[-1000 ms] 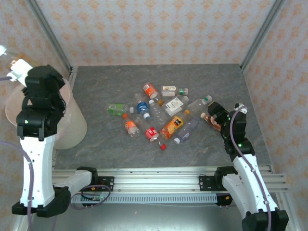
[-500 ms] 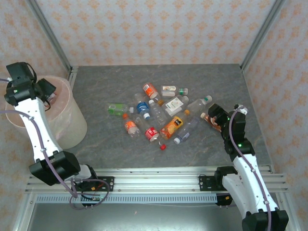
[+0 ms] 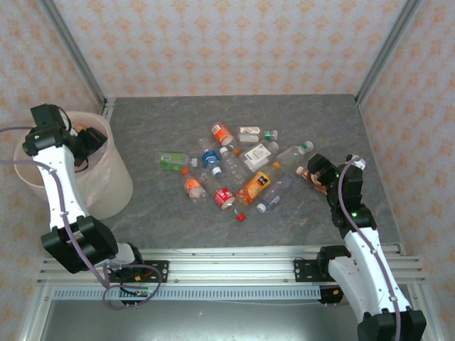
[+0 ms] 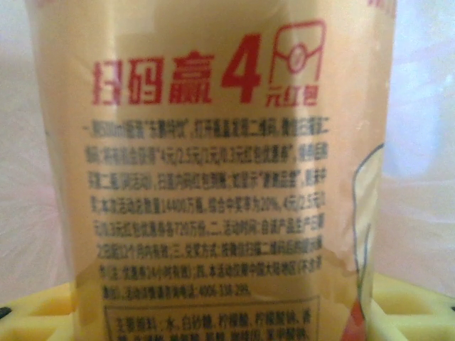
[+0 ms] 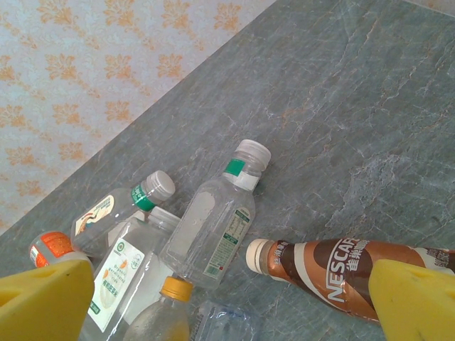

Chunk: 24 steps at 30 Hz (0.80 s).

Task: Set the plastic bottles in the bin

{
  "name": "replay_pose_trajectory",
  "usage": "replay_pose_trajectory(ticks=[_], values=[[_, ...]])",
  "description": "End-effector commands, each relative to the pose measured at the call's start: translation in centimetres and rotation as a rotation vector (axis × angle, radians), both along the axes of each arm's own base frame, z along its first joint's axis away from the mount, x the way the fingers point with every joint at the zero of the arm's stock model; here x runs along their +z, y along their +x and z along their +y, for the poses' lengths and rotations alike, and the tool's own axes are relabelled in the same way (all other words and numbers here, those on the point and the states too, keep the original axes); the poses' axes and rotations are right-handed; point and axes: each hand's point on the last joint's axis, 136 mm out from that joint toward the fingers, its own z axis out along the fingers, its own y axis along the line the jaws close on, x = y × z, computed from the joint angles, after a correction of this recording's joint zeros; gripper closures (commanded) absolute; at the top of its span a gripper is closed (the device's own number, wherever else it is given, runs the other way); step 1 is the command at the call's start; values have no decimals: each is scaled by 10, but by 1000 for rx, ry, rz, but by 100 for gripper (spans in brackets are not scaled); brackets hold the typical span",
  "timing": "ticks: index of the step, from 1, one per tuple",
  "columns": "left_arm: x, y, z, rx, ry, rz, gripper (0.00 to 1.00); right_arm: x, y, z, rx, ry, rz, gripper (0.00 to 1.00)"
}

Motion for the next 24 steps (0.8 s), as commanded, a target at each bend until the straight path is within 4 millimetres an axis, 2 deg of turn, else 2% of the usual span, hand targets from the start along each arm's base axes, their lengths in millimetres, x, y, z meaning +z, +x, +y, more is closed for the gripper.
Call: replay_pose_trajectory(ticks=[1,5,9,16,24], values=[[-2,20,-23,-56,-59,-41,38,-8,-4,-3,-18,-9,22,1],[-6,32,-26,-39,-71,-46,34,-11,-5,-3,-13,-8,34,1],[-7,33,-25,-29,-71,-39,29,-14,-6,-2,-11,-8,47,1],[-3,26,-23,-26,-40,-27,18,-17,-6,-2,-17,2,44,1],[2,19,-16,1,11,-17,15,-22,-8,-8,-47,-13,60,1]])
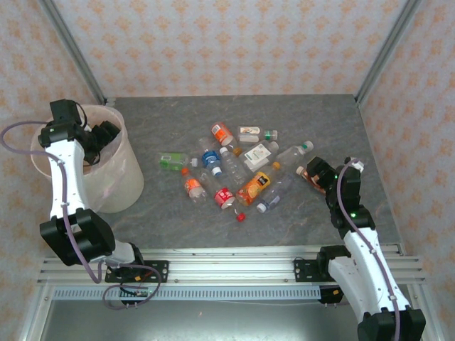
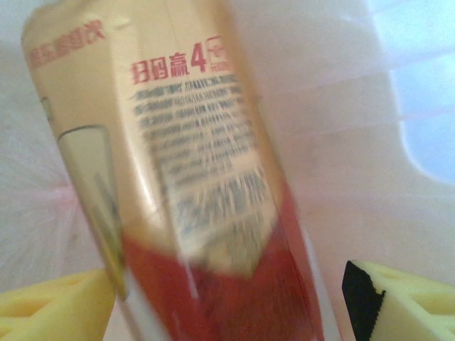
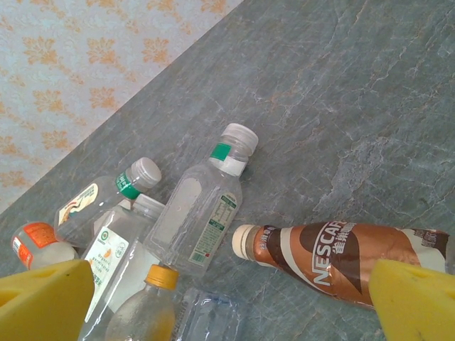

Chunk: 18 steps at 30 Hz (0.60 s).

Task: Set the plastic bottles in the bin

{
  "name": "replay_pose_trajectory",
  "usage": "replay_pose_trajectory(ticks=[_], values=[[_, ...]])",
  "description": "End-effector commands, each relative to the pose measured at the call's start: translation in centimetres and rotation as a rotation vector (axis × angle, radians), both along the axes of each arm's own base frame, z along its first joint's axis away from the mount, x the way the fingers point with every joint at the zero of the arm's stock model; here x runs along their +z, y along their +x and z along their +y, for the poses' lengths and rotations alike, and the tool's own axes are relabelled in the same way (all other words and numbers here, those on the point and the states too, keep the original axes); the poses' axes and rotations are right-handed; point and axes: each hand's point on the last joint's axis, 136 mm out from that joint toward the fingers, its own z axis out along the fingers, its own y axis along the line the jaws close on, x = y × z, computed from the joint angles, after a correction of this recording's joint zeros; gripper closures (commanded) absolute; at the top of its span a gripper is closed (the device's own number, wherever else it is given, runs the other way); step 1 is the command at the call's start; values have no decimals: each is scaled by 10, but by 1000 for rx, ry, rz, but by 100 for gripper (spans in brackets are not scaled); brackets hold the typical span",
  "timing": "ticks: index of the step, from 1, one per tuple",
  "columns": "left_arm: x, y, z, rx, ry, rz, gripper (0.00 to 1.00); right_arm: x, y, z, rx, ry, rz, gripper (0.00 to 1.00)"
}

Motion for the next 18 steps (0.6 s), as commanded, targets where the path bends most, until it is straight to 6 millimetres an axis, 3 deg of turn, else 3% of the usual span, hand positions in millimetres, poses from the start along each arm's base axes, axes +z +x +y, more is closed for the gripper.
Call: replay_pose_trajectory(ticks=[1,11,18], values=[[14,-6,3,10,50,-21,14,-7,-4,-8,-47,-13,19,1],[20,-11,8,18,85,-14,10,-10,-5,-14,-84,-12,22,1],[42,-24,11,35,153,-39,7,-21,-21,-41,-284,24,89,1]])
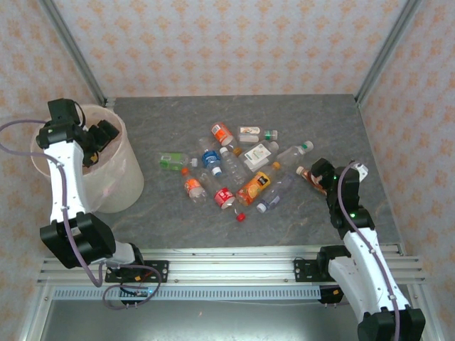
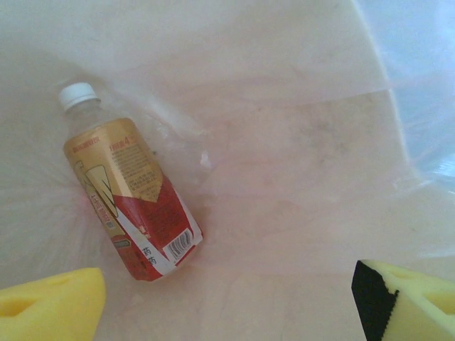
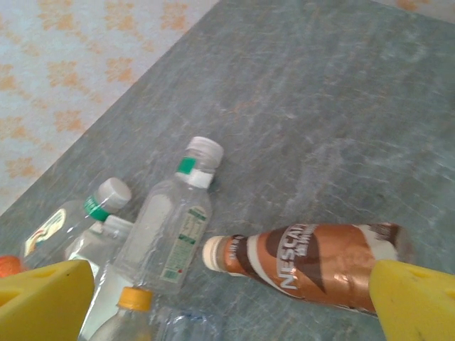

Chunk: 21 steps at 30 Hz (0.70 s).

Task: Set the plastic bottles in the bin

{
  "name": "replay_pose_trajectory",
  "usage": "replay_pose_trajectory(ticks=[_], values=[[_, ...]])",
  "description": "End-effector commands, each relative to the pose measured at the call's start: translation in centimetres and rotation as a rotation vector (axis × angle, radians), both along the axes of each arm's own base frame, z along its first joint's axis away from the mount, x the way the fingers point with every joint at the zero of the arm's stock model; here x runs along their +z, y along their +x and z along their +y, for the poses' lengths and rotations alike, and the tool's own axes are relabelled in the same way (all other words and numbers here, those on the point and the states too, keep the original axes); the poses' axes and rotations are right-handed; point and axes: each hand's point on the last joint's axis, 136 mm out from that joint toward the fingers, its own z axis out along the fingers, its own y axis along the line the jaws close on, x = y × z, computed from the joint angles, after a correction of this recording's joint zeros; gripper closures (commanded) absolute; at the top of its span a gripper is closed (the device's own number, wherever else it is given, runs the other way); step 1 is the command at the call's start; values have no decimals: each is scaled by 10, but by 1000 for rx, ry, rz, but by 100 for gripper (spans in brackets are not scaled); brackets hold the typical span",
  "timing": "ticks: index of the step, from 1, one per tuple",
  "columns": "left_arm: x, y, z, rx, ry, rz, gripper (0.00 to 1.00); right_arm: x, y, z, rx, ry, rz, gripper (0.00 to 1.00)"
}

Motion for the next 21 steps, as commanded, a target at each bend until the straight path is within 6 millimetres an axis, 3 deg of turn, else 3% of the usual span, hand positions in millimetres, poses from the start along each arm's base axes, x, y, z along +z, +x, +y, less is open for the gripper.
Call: replay_pose_trajectory(ticks=[1,10,16,21], values=[[36,-17,0,-3,88,-52,7,-9,-15,-22,-150,30,55,1],[88,-43,-6,25,191,-219,0,-12,-23,-36,-243,244,109,1],[127,-29,-62,-161,-3,-502,0,-25,-18,-57,-358,515,179,1],[135,-25,-99,-275,-140,-547,0,-31,-16,-64,-450,640,314,1]])
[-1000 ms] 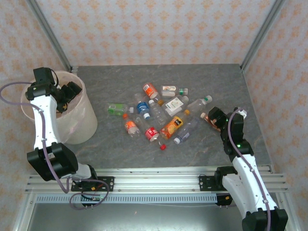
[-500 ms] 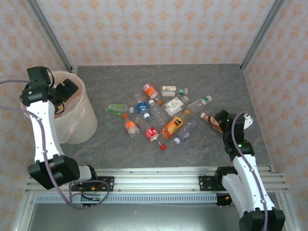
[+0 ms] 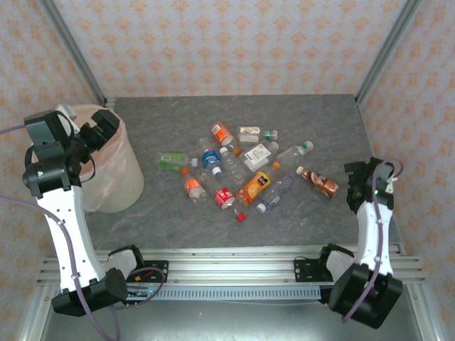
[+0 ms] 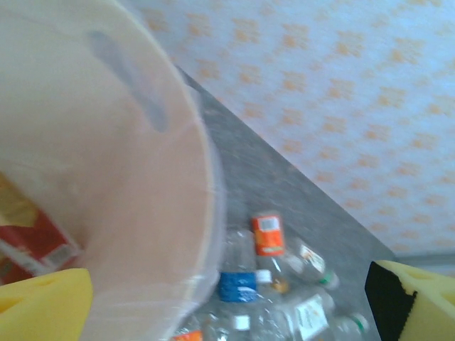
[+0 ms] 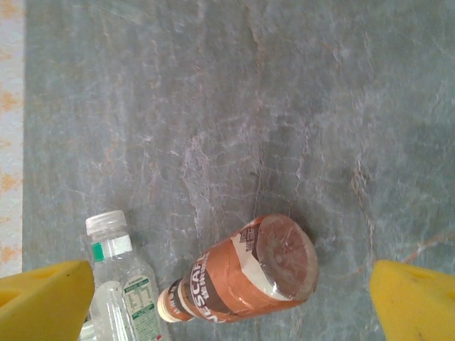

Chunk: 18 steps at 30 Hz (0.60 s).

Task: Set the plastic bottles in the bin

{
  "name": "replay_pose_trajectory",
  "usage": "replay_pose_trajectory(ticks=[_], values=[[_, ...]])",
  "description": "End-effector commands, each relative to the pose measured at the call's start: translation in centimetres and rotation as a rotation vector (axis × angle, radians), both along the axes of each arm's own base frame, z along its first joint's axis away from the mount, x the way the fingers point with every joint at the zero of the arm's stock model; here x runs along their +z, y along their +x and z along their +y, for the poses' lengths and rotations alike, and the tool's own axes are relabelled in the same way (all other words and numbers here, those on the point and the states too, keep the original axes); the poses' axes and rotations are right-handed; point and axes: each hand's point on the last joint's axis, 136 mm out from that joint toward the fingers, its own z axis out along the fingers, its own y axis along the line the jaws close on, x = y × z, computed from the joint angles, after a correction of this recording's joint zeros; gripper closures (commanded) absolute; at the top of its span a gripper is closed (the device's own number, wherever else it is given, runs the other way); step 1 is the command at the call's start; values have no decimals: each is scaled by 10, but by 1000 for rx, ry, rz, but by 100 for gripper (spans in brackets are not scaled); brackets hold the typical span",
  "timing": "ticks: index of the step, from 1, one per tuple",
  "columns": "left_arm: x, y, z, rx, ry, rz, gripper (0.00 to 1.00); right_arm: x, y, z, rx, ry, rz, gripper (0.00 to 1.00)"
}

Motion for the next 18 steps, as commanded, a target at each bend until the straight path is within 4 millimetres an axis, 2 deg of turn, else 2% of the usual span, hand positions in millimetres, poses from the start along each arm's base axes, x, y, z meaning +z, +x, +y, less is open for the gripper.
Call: replay_pose_trajectory(ticks=[1,4,6,9,10,14,18], values=[[15,9,-39,-162,-106,-74,0,1,3,15,-27,187,54,1],[20,10,-67,-238,-113,-96,0,-6,16,26,-49,322,74,1],[18,13,-90,-288,-112,-113,0,-6,27,29,-70,353,40,1],[10,18,-117,-329,-92,-109,0,-9,38,33,-123,396,9,1],[6,20,-125,-343,-80,-101,0,-17,40,35,-140,415,34,1],[-5,26,-142,-363,-20,-73,0,-38,52,49,-154,482,104,1],[-19,33,-149,-375,-6,-33,0,-59,62,60,-209,569,151,1]])
